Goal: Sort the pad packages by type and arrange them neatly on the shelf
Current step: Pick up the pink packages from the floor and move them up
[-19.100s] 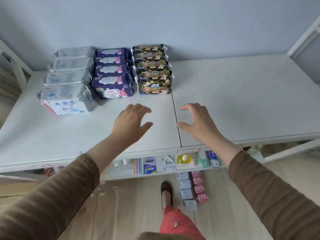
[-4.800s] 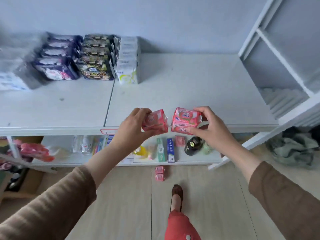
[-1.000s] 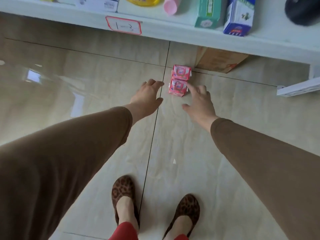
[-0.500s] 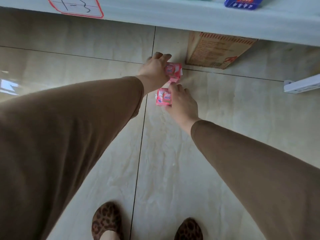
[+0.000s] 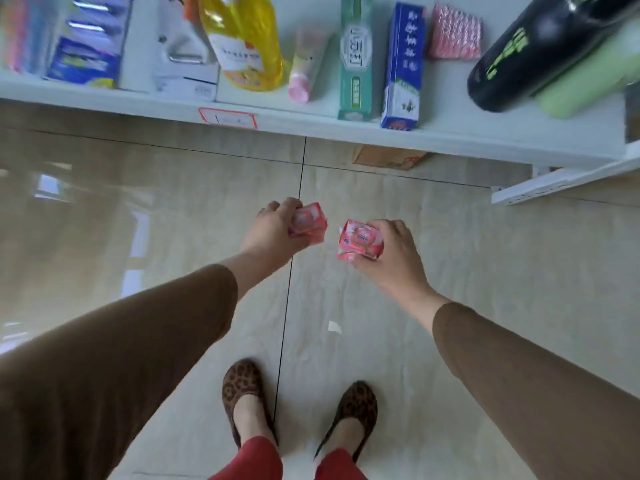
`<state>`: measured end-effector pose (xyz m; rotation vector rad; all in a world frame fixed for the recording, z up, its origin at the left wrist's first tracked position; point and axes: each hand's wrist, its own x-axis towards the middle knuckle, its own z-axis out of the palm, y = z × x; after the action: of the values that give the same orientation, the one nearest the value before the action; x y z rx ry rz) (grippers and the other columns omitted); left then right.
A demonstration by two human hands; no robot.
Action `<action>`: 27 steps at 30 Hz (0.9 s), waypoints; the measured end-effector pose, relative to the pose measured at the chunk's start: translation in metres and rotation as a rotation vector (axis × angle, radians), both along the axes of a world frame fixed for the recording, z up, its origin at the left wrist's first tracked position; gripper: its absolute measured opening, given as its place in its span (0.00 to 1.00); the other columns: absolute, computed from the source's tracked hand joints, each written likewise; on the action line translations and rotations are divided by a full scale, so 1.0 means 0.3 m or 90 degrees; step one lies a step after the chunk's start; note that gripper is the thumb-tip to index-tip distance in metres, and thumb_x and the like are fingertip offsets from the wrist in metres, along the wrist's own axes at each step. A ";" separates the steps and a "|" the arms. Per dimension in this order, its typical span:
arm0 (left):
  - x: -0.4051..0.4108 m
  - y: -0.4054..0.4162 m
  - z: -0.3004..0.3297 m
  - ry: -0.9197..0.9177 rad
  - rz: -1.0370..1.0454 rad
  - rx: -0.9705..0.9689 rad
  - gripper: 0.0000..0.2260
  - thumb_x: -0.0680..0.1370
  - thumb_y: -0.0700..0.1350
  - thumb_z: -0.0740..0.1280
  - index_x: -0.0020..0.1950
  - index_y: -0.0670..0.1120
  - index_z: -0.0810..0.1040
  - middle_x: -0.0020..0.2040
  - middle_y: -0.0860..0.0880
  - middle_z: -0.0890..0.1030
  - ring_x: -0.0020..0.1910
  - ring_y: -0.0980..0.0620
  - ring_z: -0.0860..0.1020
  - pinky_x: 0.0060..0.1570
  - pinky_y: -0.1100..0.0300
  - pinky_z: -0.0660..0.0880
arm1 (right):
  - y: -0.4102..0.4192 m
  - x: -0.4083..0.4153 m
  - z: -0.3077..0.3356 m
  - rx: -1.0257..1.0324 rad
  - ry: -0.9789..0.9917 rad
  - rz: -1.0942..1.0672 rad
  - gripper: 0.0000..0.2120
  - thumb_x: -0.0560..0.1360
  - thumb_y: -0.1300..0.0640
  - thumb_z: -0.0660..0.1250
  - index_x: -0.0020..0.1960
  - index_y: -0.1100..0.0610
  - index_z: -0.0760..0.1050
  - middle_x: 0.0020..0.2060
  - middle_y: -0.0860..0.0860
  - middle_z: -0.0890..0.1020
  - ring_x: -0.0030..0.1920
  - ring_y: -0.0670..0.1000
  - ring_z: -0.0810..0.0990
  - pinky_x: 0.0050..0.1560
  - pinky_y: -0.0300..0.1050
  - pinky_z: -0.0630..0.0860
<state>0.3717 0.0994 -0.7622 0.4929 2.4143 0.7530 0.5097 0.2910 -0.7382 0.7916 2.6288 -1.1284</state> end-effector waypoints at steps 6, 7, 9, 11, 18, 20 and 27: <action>0.026 -0.159 0.804 0.047 -0.023 0.055 0.35 0.65 0.67 0.70 0.68 0.52 0.73 0.53 0.50 0.76 0.53 0.46 0.75 0.52 0.54 0.73 | -0.091 -0.024 0.756 -0.063 0.062 0.002 0.26 0.63 0.40 0.75 0.58 0.43 0.72 0.52 0.43 0.75 0.50 0.42 0.76 0.47 0.36 0.72; 0.023 -0.176 0.951 0.060 -0.027 0.063 0.37 0.65 0.68 0.70 0.69 0.51 0.73 0.54 0.49 0.77 0.54 0.46 0.76 0.53 0.53 0.73 | -0.102 -0.031 0.894 -0.072 0.073 0.004 0.25 0.64 0.40 0.74 0.58 0.43 0.72 0.51 0.43 0.77 0.49 0.42 0.77 0.48 0.38 0.74; 0.013 -0.207 1.236 0.078 -0.021 0.080 0.38 0.65 0.69 0.72 0.69 0.51 0.72 0.57 0.49 0.78 0.56 0.47 0.76 0.56 0.53 0.74 | -0.124 -0.048 1.165 -0.087 0.105 0.004 0.24 0.65 0.45 0.73 0.60 0.43 0.73 0.52 0.44 0.79 0.51 0.45 0.79 0.52 0.45 0.76; 0.002 -0.233 1.494 0.093 -0.017 0.105 0.38 0.64 0.68 0.74 0.68 0.50 0.71 0.58 0.50 0.79 0.55 0.49 0.77 0.54 0.53 0.74 | -0.142 -0.059 1.414 -0.097 0.146 0.003 0.25 0.66 0.48 0.73 0.63 0.43 0.72 0.55 0.45 0.78 0.55 0.46 0.78 0.55 0.43 0.75; -0.094 -0.214 2.118 0.198 -0.104 0.180 0.27 0.68 0.62 0.75 0.61 0.50 0.73 0.52 0.54 0.75 0.50 0.51 0.75 0.48 0.55 0.73 | -0.112 -0.158 2.039 -0.099 0.258 -0.011 0.29 0.68 0.49 0.76 0.65 0.42 0.67 0.59 0.45 0.78 0.55 0.44 0.80 0.53 0.38 0.74; -0.147 -0.171 2.226 0.232 -0.110 0.187 0.25 0.69 0.59 0.76 0.60 0.50 0.73 0.52 0.54 0.73 0.47 0.50 0.75 0.46 0.55 0.73 | -0.082 -0.203 2.153 -0.108 0.281 -0.025 0.29 0.67 0.48 0.78 0.62 0.41 0.67 0.55 0.42 0.79 0.51 0.43 0.80 0.49 0.42 0.75; -0.444 0.067 2.420 0.326 -0.172 0.134 0.28 0.69 0.58 0.76 0.62 0.45 0.73 0.56 0.48 0.75 0.50 0.46 0.77 0.47 0.53 0.74 | 0.095 -0.416 2.305 -0.051 0.344 -0.029 0.27 0.65 0.44 0.79 0.59 0.46 0.71 0.51 0.42 0.80 0.53 0.48 0.79 0.59 0.55 0.76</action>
<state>0.2384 0.1194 -0.0363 1.1952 2.6503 0.8417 0.3850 0.3196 -0.0467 0.5957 2.9645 -1.6452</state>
